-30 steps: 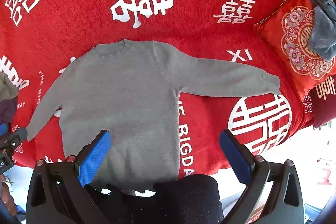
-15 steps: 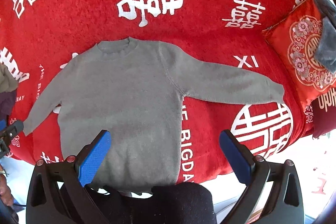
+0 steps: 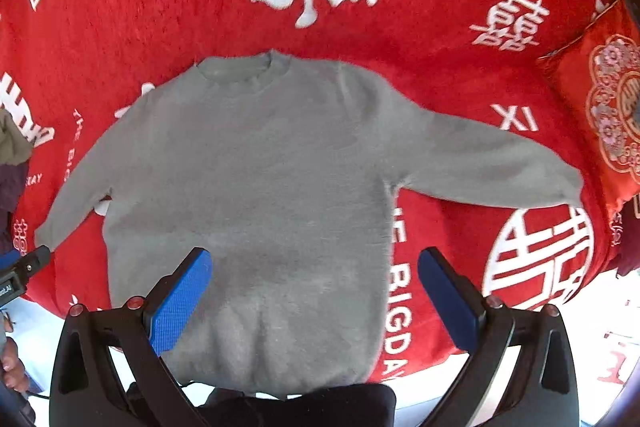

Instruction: Fold small clothes

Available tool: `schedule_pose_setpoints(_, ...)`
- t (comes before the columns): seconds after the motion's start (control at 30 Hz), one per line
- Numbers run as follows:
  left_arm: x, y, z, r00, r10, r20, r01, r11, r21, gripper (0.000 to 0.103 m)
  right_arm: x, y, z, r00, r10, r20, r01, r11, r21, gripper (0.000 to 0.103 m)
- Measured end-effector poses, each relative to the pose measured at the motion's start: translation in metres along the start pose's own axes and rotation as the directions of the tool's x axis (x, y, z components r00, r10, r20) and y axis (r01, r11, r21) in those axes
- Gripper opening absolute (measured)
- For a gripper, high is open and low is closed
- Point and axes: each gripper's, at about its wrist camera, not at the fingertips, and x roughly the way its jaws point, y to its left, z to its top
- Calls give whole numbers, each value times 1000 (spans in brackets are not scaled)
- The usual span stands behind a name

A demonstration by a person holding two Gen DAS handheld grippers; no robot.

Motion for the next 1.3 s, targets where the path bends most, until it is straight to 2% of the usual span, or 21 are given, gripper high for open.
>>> schedule_pose_setpoints(0.27,56,19,2,1000,-28,-14,27,997,-72,103,43,36,-7,1000,16,-25,-18,997,-77,103)
schedule_pose_setpoints(0.47,95,35,3,998,-60,-31,55,987,-149,103,73,74,-12,999,29,-39,-35,983,-178,103)
schedule_pose_setpoints(0.57,102,49,2,995,-97,-5,94,978,-186,103,84,99,-13,998,48,-43,-56,972,-227,103)
schedule_pose_setpoints(0.63,104,65,2,989,-144,31,147,966,-214,103,89,115,-13,997,60,-50,-71,965,-252,103)
schedule_pose_setpoints(0.73,105,113,-4,961,-237,145,271,914,-302,103,92,136,-13,994,82,-66,-98,955,-280,103)
schedule_pose_setpoints(0.8,112,159,-12,940,-271,210,336,848,-411,103,94,152,-14,992,100,-73,-118,945,-306,103)
schedule_pose_setpoints(0.83,119,189,-20,927,-287,243,372,792,-483,103,94,158,-14,992,106,-73,-124,940,-319,103)
schedule_pose_setpoints(0.87,124,207,-25,922,-285,261,384,759,-526,103,94,166,-15,991,113,-74,-131,933,-335,103)
schedule_pose_setpoints(0.97,145,258,-40,914,-262,309,403,671,-623,103,97,180,-16,989,122,-83,-144,923,-356,103)
schedule_pose_setpoints(1.0,151,267,-42,910,-268,315,412,653,-636,103,99,185,-16,988,127,-90,-151,922,-357,103)
schedule_pose_setpoints(1.03,162,278,-42,899,-294,324,438,620,-651,103,101,188,-17,987,129,-95,-155,921,-357,103)
schedule_pose_setpoints(1.07,168,283,-42,889,-313,334,458,599,-657,103,104,193,-17,987,129,-100,-157,920,-359,103)
schedule_pose_setpoints(1.13,169,288,-35,869,-309,387,495,589,-639,103,108,200,-17,987,122,-104,-152,918,-366,103)
schedule_pose_setpoints(1.2,170,286,-26,846,-339,411,533,575,-621,103,112,207,-18,987,117,-108,-149,917,-370,103)
schedule_pose_setpoints(1.3,172,281,-8,825,-358,438,565,568,-599,103,116,217,-17,986,120,-119,-155,921,-356,103)
